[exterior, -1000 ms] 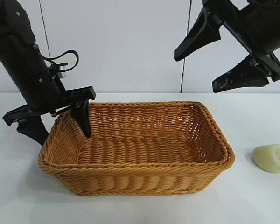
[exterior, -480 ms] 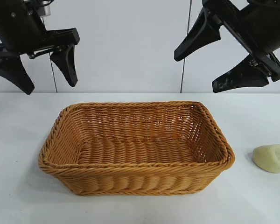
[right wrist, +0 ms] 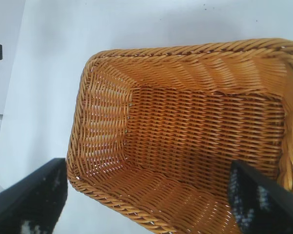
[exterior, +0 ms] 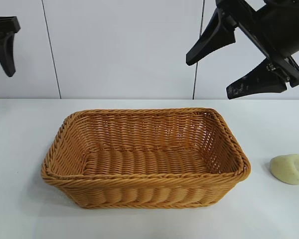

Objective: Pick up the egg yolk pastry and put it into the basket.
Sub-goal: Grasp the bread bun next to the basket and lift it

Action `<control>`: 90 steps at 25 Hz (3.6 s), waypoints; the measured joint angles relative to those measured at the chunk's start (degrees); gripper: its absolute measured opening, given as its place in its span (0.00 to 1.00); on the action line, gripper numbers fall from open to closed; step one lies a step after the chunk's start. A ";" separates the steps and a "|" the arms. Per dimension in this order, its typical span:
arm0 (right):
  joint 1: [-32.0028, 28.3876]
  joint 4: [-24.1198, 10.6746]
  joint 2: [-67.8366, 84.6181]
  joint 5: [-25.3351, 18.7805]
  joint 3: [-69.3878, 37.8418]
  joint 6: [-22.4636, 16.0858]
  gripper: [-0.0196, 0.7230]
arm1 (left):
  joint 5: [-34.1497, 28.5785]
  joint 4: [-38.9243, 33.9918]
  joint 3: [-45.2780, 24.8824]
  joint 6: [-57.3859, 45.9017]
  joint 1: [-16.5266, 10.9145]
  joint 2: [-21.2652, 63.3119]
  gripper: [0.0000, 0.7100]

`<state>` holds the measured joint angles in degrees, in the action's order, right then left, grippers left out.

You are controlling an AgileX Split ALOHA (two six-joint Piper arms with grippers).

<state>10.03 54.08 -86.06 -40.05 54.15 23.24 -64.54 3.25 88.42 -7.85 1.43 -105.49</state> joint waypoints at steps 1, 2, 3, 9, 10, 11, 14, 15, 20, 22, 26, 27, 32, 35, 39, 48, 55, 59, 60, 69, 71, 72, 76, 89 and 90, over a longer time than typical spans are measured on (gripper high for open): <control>0.00 0.00 0.00 0.00 0.00 0.00 0.88 | -0.73 -0.07 0.00 0.17 -0.15 0.00 0.86; 0.00 0.00 0.00 0.00 0.00 0.00 0.88 | -1.38 -0.07 0.00 0.43 -0.20 0.00 0.86; 0.00 -0.14 0.00 0.00 0.00 0.00 0.88 | -1.90 -0.01 0.00 0.82 -0.03 0.00 0.86; 0.00 -0.13 0.00 0.00 0.00 0.00 0.88 | -4.55 0.05 -0.12 3.29 2.99 0.30 0.86; 0.00 -0.13 0.00 0.00 0.00 0.00 0.88 | -4.55 0.09 -0.61 3.69 3.71 0.82 0.86; 0.00 -0.13 0.00 0.00 0.00 0.00 0.88 | -4.55 0.16 -1.24 3.90 4.37 1.54 0.86; 0.00 -0.13 0.00 0.00 0.00 0.00 0.88 | -4.66 0.37 -3.89 4.04 5.80 4.78 0.86; 0.00 -0.13 0.00 0.00 0.00 0.00 0.88 | -4.66 0.43 -5.25 4.12 5.94 6.03 0.86; 0.00 -0.13 0.00 0.00 0.00 0.00 0.88 | -4.70 0.02 -14.13 4.16 6.07 16.25 0.86; 0.00 -0.13 0.00 -0.06 0.00 0.00 0.88 | -4.70 0.03 -19.00 4.16 6.07 21.50 0.86; 0.00 -0.18 0.00 -0.23 0.00 0.00 0.88 | -4.77 -0.08 -29.29 4.16 6.07 34.27 0.86; 0.00 -0.18 0.00 -0.23 0.00 0.00 0.88 | -4.81 -0.09 -31.65 4.16 6.07 37.59 0.86; 0.00 -0.18 0.00 -0.23 0.00 0.00 0.88 | -2.74 -0.14 -45.68 4.16 6.07 54.00 0.86; 0.00 -0.18 0.00 -0.23 0.00 0.00 0.88 | 1.53 -0.14 -53.05 4.16 6.07 63.73 0.86; 0.00 -0.18 0.00 -0.23 0.00 0.00 0.88 | 3.21 -0.25 -59.40 4.16 6.07 75.23 0.86; 0.00 -0.30 0.00 -0.25 0.00 0.00 0.88 | 3.37 -0.40 -59.70 4.16 5.93 90.93 0.86; 0.00 -0.43 0.00 -0.25 0.00 0.00 0.88 | 3.38 -0.40 -59.75 4.16 -2.32 96.61 0.86; 0.00 -0.61 0.00 -0.69 0.00 0.00 0.88 | 3.43 -0.40 -59.75 4.16 -3.93 103.00 0.86; 0.00 -0.62 0.00 -0.74 0.00 0.00 0.88 | 3.38 -0.40 -59.75 4.16 -3.93 104.53 0.86; 0.00 -23.99 -0.06 -4.00 6.09 -13.26 0.88 | 2.98 -0.40 -59.75 4.16 -3.93 105.62 0.86; 0.00 -34.66 -0.53 -6.49 7.86 -20.49 0.88 | 2.93 -0.40 -59.75 4.16 -3.93 105.62 0.86; -0.13 -38.48 -1.03 -7.34 8.16 -22.76 0.88 | 2.93 -0.40 -59.75 4.16 -3.93 105.62 0.86; -3.36 -46.86 -3.48 -9.19 8.27 -26.92 0.88 | 2.92 -0.40 -59.75 4.16 -3.93 105.62 0.86; -11.54 -48.20 -21.09 -2.31 8.55 -27.23 0.88 | 2.80 -0.40 -59.75 4.16 -3.93 105.62 0.86; -11.54 -48.20 -22.50 -1.76 8.55 -27.23 0.88 | 2.80 -0.40 -59.75 4.16 -3.93 105.62 0.86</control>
<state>-1.52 5.88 -108.56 -41.81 62.71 -4.00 -61.74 2.85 28.67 -3.68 -2.50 0.13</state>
